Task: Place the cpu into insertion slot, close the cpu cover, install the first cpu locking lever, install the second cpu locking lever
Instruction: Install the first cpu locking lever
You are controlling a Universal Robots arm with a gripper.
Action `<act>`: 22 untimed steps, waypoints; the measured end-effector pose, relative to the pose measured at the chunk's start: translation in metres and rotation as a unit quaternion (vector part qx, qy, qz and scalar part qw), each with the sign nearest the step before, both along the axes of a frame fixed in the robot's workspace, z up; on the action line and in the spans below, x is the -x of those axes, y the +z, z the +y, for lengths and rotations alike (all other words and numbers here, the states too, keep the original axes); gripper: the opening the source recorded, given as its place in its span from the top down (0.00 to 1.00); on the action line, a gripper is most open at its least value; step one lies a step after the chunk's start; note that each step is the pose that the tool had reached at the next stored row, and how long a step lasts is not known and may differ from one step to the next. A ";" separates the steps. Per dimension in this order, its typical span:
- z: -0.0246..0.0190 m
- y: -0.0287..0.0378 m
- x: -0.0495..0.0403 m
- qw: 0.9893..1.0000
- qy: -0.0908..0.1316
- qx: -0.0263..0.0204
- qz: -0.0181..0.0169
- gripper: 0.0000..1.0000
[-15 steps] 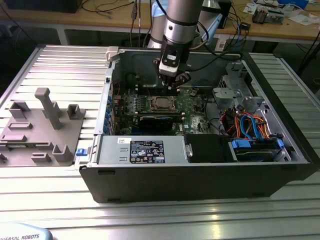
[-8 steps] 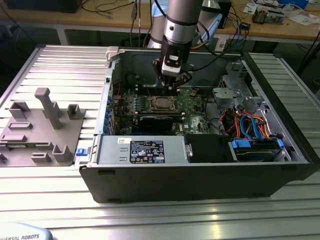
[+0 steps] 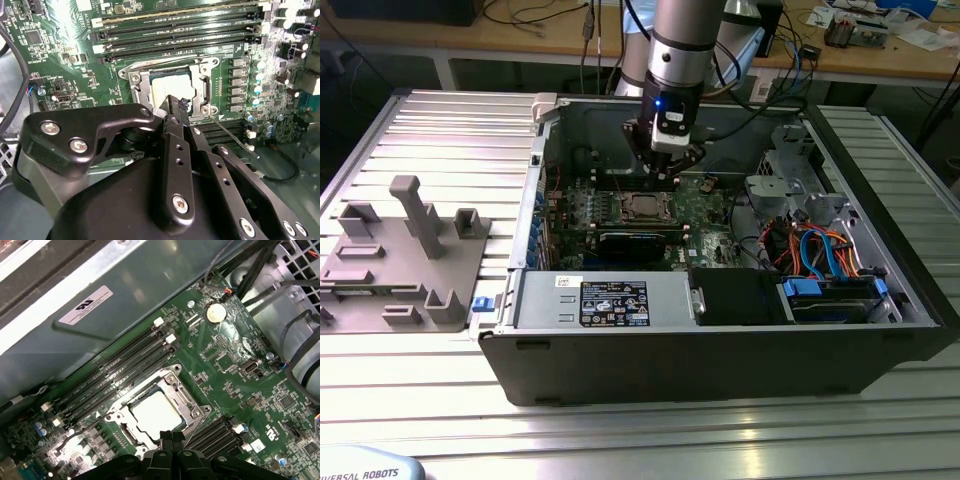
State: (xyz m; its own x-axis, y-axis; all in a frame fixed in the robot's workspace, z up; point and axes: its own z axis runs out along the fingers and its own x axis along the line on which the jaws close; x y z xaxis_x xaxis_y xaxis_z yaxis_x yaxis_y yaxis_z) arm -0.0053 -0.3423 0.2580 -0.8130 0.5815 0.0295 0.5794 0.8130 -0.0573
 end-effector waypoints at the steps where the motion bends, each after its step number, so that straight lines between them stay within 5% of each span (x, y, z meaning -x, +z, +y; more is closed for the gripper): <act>1: 0.0000 0.0000 0.0000 1.000 0.007 0.000 0.000 0.89; 9: 0.0000 0.0000 0.0000 0.999 0.045 0.000 0.000 0.89; 22: 0.0000 0.0000 0.0000 0.993 0.115 0.000 0.000 0.89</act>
